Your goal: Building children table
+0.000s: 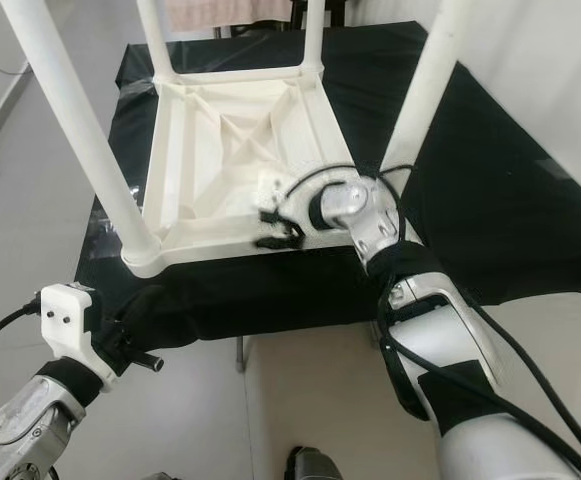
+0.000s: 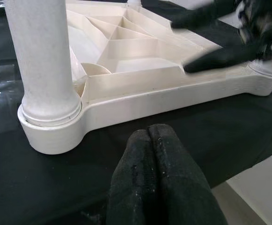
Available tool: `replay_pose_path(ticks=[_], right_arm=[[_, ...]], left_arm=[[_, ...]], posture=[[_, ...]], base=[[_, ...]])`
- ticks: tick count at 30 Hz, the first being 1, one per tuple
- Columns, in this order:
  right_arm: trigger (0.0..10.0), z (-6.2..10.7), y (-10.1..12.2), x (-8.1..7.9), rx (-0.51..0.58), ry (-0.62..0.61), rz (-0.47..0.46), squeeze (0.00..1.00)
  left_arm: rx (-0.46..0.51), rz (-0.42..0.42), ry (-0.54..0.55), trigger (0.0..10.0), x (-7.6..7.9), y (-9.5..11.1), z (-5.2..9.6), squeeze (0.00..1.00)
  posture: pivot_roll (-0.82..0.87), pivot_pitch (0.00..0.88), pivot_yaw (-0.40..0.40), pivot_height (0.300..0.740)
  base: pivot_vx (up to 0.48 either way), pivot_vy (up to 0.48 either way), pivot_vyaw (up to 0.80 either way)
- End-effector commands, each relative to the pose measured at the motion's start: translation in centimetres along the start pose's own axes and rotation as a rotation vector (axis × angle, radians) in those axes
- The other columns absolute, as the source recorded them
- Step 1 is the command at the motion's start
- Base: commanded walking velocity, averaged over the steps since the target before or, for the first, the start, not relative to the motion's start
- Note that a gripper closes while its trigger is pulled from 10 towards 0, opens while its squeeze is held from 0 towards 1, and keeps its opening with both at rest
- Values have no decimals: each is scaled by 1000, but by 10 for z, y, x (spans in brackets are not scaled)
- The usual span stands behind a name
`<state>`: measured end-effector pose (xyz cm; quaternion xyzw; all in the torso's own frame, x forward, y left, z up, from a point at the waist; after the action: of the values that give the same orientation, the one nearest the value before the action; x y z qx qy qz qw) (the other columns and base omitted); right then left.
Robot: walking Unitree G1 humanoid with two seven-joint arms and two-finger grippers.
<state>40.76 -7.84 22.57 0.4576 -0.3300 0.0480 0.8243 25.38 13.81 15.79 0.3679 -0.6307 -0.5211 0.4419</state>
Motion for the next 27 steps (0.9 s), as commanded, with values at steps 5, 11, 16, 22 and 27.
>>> replay_pose_path(ticks=[5, 11, 16, 22, 27], right_arm=[[10000, 10, 5, -3, 230, -140, -213, 0], [10000, 3, -6, -39, 324, -157, -444, 0], [10000, 2, -29, -71, 303, -224, -597, 0], [10000, 22, -38, -93, 349, -358, -734, 0], [10000, 29, -35, -93, 364, -431, -719, 0]], left_arm=[[21, -31, 83, 10000, -18, 5, 1, 0], [102, -70, 235, 10000, -44, 21, 4, 0], [109, -105, 315, 10000, -54, 22, 9, 0], [85, -183, 411, 10000, -62, 14, 20, 0], [83, -227, 463, 10000, -65, 10, 21, 0]], posture=[[-48, 115, 11, 740], [-53, 98, 28, 740], [-45, 86, 44, 740], [-46, 70, 59, 740], [-52, 54, 67, 740]], base=[[0, 0, 0], [0, 0, 0], [0, 0, 0], [0, 0, 0], [0, 0, 0]])
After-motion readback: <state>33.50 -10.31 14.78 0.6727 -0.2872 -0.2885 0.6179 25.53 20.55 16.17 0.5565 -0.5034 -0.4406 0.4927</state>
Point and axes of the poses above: a point about 5 cm out from each wrist's last joint towards the gripper, its own z axis pointing back from the gripper into the wrist, its own y axis along the axis of the wrist's last joint, x = y × z, the point moved 4 cm from there along -z, pointing out of the wrist towards the gripper, and after that the axes turned 3 degrees about z, right-handed, at the moved point
